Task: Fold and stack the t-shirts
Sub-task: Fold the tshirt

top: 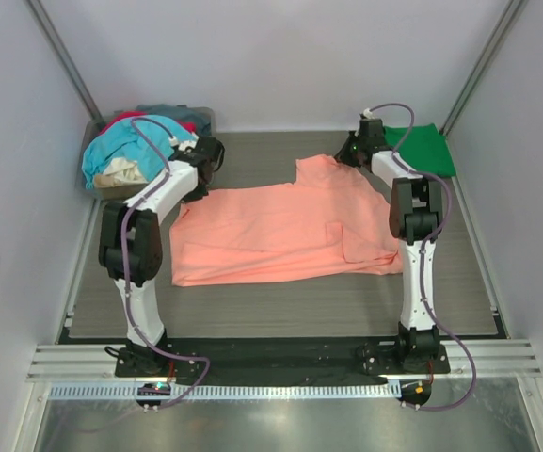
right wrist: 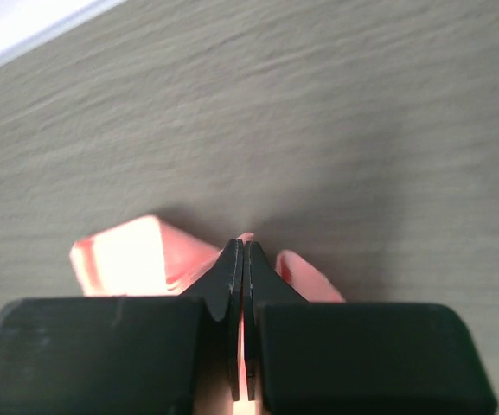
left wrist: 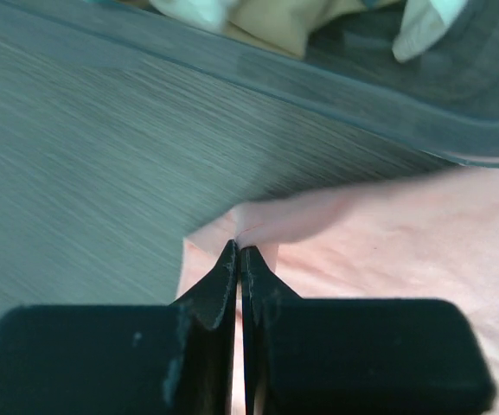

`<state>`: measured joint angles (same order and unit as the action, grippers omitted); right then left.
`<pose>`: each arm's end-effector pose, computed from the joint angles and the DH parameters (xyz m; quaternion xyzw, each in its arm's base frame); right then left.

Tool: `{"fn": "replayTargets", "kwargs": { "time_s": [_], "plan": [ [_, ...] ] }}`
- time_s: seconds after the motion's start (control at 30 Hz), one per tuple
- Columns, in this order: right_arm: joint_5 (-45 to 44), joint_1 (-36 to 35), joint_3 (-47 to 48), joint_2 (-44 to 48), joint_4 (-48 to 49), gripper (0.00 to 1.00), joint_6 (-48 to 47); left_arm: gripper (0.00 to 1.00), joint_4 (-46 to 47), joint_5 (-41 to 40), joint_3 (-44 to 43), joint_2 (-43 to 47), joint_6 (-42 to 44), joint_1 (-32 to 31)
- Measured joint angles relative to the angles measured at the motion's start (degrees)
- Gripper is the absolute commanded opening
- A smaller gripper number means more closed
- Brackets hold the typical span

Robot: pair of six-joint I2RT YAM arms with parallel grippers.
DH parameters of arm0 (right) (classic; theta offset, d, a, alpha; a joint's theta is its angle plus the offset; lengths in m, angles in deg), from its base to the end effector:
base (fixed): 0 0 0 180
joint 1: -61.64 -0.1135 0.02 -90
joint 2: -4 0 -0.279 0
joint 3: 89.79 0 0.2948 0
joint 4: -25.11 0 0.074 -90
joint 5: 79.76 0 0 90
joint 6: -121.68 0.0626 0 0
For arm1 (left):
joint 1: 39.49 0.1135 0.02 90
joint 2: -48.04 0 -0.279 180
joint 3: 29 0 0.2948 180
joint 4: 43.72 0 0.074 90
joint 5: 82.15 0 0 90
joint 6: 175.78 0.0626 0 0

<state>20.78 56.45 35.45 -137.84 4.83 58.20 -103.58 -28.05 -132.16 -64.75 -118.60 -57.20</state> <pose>0.6267 0.0684 0.1203 0.1245 0.8829 0.2007 0.4059 0.4517 -0.1057 0.2046 -0.1775 0.9208 0.2020 0.2826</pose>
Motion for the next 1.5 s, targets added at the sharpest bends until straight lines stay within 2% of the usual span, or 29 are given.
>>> {"fn": "replayTargets", "kwargs": {
  "time_s": [0.4, 0.7, 0.9, 1.17, 1.5],
  "plan": [
    [-0.20, -0.68, -16.28, 19.63, -0.72, 0.01, -2.36, 0.00, -1.64, -0.50, 0.26, 9.18, 5.35, 2.99],
    [-3.10, -0.68, -34.80, 37.46, 0.57, 0.01, -4.02, 0.00, -1.53, 0.20, 5.22, 11.72, 8.79, 3.26],
    [-5.16, -0.68, -41.92, 44.30, 0.70, 0.01, -5.05, 0.00, -0.57, 1.09, 7.21, 11.80, 9.33, 3.26],
    [-13.57, -0.22, -51.78, 55.21, 0.35, 0.01, -5.77, 0.00, -0.42, 1.49, 7.61, 11.47, 9.29, 3.21],
    [-18.71, 5.53, -58.95, 61.79, 1.01, 0.01, -2.95, 0.00, -0.42, 0.76, 7.63, 10.91, 9.01, 2.40]
  ]
}}
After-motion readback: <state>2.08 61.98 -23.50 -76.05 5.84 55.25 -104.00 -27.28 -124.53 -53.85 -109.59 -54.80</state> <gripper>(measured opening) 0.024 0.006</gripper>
